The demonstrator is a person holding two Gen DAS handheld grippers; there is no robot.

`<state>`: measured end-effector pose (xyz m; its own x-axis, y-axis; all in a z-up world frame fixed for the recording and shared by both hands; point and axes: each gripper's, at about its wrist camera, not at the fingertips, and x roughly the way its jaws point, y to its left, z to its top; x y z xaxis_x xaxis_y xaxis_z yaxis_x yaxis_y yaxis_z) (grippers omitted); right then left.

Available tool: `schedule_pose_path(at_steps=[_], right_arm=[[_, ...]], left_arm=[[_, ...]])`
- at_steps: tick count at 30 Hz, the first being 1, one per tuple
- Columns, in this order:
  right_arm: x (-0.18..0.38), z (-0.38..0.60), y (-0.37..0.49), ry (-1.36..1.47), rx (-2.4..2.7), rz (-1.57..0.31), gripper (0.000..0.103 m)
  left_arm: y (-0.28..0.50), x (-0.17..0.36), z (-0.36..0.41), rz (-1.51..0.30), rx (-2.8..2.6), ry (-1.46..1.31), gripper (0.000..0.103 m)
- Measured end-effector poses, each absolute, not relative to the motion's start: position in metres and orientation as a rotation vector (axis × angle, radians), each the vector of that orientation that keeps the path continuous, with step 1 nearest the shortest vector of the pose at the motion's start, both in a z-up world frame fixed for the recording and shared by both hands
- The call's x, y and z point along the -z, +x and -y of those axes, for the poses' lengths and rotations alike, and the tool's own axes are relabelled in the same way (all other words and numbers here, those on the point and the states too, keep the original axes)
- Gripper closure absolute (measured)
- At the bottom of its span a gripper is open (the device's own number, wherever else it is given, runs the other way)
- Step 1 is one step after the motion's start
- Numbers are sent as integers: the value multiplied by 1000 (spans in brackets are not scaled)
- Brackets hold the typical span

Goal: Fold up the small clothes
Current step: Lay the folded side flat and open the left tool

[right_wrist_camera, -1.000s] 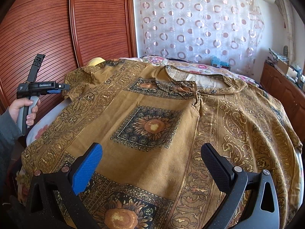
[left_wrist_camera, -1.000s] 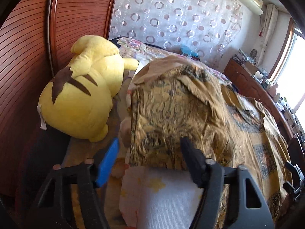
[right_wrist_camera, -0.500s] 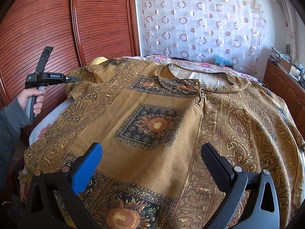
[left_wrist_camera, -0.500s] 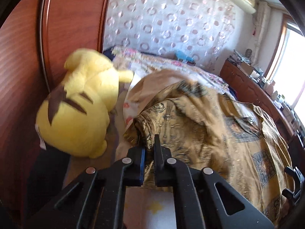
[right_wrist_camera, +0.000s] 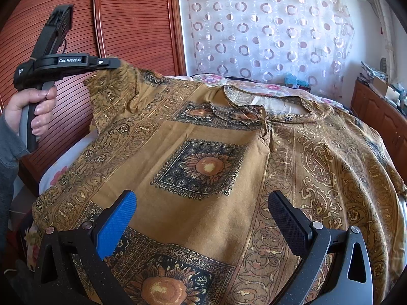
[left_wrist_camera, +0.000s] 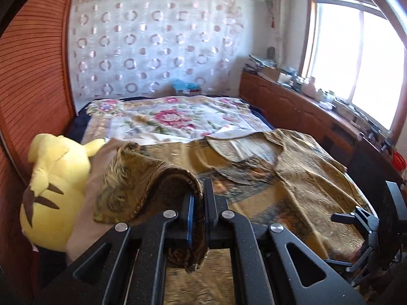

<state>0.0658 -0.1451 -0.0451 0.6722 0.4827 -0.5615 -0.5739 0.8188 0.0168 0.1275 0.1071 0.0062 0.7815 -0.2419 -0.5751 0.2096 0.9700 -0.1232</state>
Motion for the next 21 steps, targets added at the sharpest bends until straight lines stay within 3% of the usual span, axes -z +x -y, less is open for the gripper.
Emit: schedule_pose_path(at_steps=[9,13,16,19,21], right_arm=[[45,151,66,-149,-601,-583,1],[45,151,67,-148,-601,-584,1],[45,151,69,-149,-600,-588,1],[45,151,69,-150,-599,-590,1],[44,151,69,-149,-598,-590,1]], left_arm=[[106,-15,-91,-625,278,-34,95],[91,-20,-89,-614,279,-17,80],[88,-20,-82,-617,293,0,63],[86,-15,-78,-634,295,11,58],[85,-8,-77,-648,298,14,46]])
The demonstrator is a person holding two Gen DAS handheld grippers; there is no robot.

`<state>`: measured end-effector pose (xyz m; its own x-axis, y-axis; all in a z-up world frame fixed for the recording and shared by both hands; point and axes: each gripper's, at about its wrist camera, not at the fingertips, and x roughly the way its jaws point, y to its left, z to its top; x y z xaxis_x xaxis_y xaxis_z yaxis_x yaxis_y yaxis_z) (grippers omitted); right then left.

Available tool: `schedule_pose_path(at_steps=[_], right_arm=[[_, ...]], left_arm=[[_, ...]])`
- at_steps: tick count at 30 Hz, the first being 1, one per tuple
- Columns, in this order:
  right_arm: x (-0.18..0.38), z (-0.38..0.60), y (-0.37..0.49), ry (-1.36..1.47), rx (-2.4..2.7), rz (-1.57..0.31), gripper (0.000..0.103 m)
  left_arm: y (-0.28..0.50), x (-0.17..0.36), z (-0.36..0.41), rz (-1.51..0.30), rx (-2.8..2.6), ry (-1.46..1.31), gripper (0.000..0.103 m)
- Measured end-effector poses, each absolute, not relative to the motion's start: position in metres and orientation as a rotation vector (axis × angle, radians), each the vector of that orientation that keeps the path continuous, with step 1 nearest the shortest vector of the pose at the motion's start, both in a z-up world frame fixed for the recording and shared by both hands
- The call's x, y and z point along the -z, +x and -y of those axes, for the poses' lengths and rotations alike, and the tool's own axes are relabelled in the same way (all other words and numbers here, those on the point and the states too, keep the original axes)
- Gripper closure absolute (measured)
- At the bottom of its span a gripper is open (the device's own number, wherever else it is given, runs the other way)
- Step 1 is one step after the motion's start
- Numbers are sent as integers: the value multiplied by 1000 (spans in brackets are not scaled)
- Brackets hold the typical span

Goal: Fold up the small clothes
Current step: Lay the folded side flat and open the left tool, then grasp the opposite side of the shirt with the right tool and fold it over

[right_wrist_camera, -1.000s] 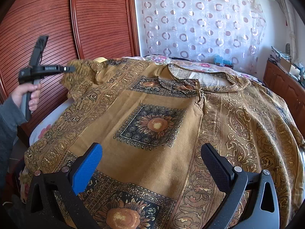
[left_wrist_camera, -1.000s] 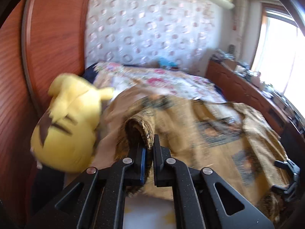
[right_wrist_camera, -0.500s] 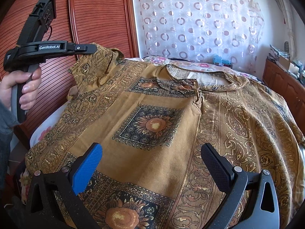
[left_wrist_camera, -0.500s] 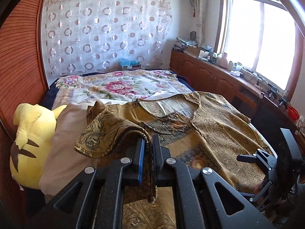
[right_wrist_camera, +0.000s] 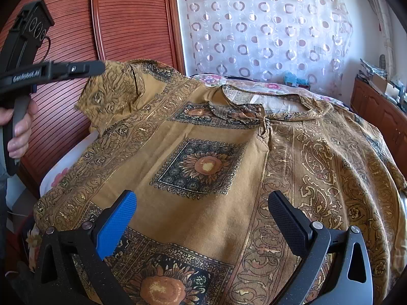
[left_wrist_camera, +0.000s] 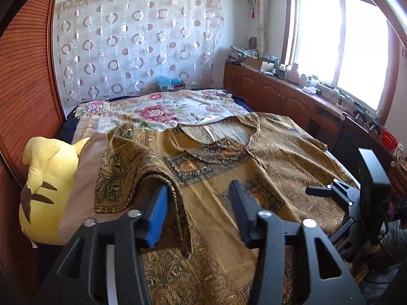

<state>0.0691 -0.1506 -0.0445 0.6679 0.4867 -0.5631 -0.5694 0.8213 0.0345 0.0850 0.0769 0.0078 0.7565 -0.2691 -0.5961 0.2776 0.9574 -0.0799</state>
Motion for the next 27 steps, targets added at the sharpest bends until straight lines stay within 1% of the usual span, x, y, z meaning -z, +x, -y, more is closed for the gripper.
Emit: schedule_pose_path(at_steps=[1,2,5,9,14,17,23,25,27], right_arm=[[44,151,69,-149,-599,-592,1],[45,150,69,-147,-600,-593,1],[44,152,71,-140,-601,-599,1],[44,155,73,-134,-600,-602,1],[40,156,75,-140,-608,-610,1],[35,153,78,-166,-628,-615,3],[0,128,84,-238,-684,-547,6],[-9,114,90,-264,-711,-521,8],[-17,96,98,-291,-743,-510,13]], left_arm=[[84,-2,-78,-661,301,9,37],[83,4,-78,-680,302,1,35],[84,33,-82,-749,291,-20,35],[78,56,-91,-787,258,-57,35],[63,57,-109,-762,192,-94,34],[56,54,-117,-741,157,-109,34],[42,48,-135,-697,95,-134,34],[39,47,-140,-688,86,-139,34],[35,45,-145,-677,74,-146,34]])
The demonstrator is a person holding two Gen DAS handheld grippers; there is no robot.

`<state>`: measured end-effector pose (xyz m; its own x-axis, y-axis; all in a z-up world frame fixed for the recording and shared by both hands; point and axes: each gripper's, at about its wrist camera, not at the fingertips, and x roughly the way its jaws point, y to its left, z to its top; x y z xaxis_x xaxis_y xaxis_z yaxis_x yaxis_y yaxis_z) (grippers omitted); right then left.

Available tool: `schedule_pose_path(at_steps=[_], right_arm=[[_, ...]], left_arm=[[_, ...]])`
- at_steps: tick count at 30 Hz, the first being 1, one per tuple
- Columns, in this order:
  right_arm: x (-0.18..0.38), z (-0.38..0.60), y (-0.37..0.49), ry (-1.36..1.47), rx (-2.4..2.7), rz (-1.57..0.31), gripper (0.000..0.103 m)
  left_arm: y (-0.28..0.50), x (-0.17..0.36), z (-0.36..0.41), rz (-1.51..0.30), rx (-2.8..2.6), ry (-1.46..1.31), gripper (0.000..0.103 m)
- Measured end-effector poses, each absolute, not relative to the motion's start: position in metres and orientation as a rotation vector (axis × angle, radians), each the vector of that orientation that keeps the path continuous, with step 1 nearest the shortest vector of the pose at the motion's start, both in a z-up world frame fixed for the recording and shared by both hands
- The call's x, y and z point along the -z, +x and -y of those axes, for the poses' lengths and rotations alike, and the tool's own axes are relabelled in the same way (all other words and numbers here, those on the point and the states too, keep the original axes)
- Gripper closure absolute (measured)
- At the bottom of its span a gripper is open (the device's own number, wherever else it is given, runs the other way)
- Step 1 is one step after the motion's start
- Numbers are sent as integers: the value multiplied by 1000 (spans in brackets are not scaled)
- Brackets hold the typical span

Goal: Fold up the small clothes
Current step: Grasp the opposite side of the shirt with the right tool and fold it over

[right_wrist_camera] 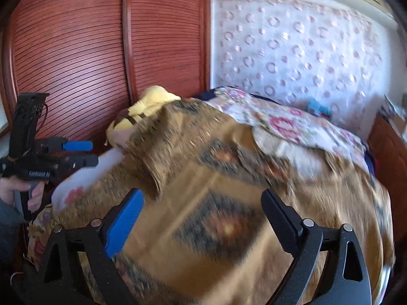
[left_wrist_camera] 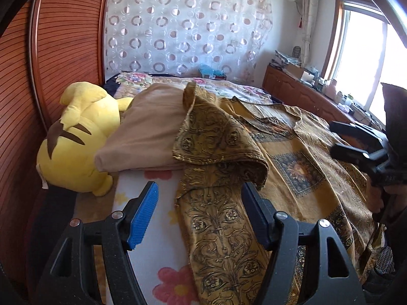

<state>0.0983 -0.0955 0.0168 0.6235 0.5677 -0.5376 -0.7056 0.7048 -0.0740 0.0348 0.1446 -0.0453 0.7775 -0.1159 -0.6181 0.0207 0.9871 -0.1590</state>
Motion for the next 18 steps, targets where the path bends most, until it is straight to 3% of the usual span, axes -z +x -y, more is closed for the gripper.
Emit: schedule_pose_path(at_steps=[6,15,18], right_arm=[[-21,29,118,-403,-868,-515,26],[31,-49,151,-722,-785,-552,26],[30,-52,170,-706,-739,-556,26]], left_arm=[[27,45,-156,-662,47,-167,34],[20,50,-168,-666,28,-175,34],[19,53,-171,-669,27,-178,34]])
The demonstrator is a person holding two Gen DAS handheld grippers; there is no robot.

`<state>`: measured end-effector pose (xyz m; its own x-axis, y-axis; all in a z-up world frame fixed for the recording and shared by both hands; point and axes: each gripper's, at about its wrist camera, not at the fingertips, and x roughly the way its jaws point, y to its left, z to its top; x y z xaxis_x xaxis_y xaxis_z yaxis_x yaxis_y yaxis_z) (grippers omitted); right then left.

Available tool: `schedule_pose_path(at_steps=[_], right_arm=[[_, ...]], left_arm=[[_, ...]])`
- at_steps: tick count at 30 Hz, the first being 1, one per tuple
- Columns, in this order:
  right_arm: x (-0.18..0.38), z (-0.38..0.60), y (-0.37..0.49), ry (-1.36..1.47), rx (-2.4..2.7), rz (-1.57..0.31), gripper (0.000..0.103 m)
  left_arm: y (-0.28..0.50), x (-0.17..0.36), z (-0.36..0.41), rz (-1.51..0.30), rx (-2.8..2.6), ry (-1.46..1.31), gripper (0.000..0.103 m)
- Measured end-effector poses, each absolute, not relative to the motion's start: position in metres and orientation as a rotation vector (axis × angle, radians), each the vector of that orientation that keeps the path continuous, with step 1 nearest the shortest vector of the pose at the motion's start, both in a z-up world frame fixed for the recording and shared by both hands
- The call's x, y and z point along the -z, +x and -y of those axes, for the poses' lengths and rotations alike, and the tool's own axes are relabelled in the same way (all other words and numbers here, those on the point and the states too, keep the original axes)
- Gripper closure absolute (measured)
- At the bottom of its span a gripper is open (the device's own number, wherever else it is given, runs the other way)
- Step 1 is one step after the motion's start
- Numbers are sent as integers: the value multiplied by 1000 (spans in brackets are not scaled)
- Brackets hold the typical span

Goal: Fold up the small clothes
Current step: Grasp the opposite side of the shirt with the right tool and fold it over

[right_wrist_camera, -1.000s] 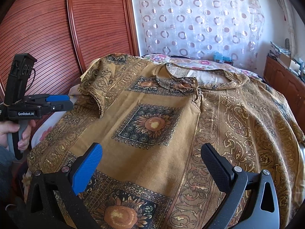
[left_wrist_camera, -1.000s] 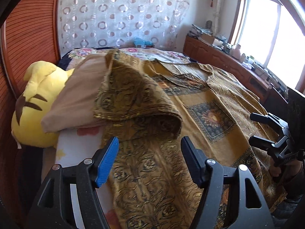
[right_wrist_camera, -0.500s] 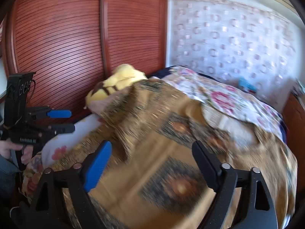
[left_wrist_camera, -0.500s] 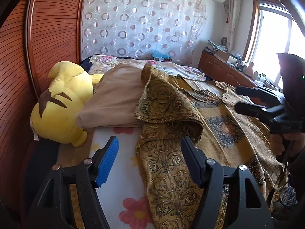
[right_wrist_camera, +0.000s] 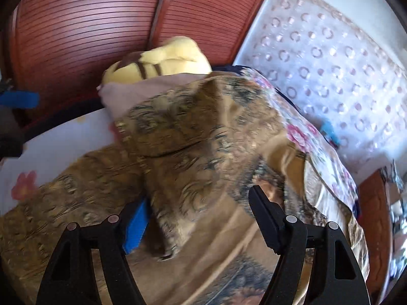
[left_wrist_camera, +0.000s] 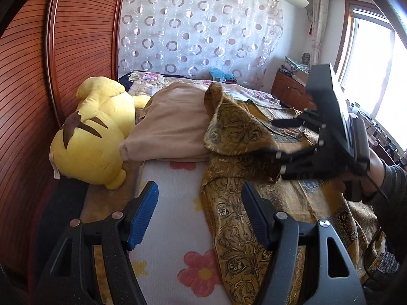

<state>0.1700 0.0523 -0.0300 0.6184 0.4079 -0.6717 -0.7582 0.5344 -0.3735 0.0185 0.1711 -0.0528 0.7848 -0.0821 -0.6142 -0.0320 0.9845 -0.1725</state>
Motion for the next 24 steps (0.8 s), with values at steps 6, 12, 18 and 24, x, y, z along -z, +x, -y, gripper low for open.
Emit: schedule_pose_path(at_steps=[6,12,18,24], right_arm=[[0,-27,201,-519,-646,-536,26],[-3,15,228,-381,-546,-596,26],[2,28,230,-330,-553,-658,26],[-11,63,244,-145,-570,-674,26]], left_arm=[[19,57,-173,-675,29,-182,34],[24,56,-166,-673,43,-173,34],[34,54,-156,-674,55,-163,34],[44,53,-147,-677,70,-154,34]])
